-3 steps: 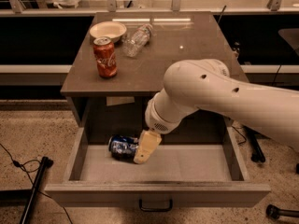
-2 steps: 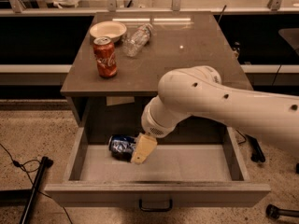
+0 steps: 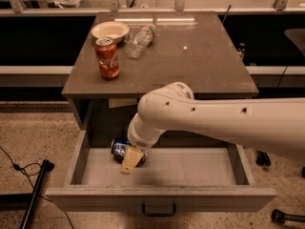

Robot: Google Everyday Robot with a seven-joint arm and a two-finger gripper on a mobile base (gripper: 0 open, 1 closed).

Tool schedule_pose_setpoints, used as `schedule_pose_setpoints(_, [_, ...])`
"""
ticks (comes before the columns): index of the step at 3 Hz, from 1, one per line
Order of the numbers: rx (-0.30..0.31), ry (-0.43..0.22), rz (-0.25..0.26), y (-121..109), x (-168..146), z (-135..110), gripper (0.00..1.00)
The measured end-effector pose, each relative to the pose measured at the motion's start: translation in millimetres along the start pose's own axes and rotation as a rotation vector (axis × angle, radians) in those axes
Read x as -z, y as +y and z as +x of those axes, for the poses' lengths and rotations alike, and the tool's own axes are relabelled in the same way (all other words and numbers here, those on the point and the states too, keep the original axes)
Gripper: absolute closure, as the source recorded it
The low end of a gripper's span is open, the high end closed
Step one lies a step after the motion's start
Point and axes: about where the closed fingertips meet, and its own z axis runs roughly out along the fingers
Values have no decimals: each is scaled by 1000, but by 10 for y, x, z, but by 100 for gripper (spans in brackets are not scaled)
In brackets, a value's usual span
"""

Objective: Pick pepsi can from top drawer and place on counter

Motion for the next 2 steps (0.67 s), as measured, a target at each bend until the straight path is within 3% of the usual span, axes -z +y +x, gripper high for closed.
schedule_pose_setpoints(1, [-23,7,-17,22,-383,90,12])
schedule_pose_setpoints(2, [-63,20,-21,-12,-605,202,28])
